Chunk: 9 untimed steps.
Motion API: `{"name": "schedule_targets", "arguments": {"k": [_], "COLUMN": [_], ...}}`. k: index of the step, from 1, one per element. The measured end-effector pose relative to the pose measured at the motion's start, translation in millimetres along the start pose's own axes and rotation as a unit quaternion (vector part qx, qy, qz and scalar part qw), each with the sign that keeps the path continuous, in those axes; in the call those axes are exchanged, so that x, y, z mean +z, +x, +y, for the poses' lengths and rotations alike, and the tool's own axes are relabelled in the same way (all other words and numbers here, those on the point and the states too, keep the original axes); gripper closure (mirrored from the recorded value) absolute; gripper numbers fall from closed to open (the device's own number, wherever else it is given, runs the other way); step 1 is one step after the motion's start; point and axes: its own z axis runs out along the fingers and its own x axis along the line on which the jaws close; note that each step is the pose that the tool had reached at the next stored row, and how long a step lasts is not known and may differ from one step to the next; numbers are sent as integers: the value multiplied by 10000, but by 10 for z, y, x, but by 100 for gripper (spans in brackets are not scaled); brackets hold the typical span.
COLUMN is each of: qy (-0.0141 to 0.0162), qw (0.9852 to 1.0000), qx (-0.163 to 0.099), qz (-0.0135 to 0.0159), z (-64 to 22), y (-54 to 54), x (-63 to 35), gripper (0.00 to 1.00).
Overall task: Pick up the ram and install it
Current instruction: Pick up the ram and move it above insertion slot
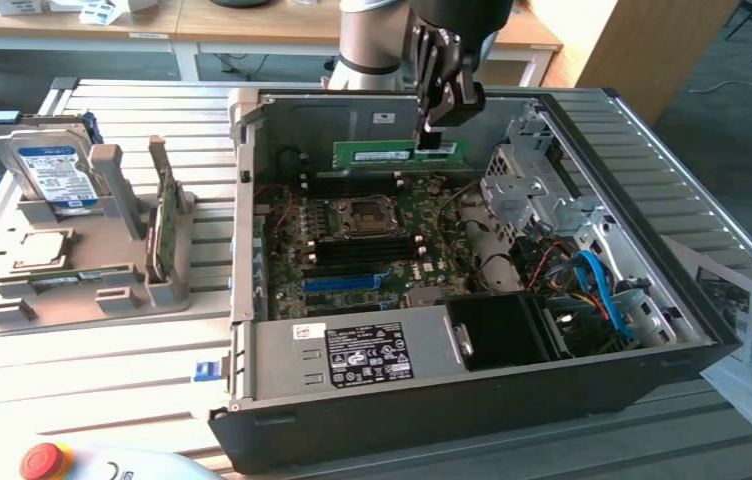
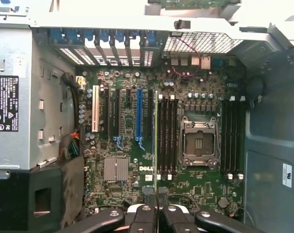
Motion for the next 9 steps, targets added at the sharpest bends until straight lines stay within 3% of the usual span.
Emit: {"name": "schedule_targets", "arguments": {"k": [9], "qy": [1], "qw": [10000], "qx": [49], "qz": [0], "z": [0], "y": [-117], "x": [13], "gripper": [88]}}
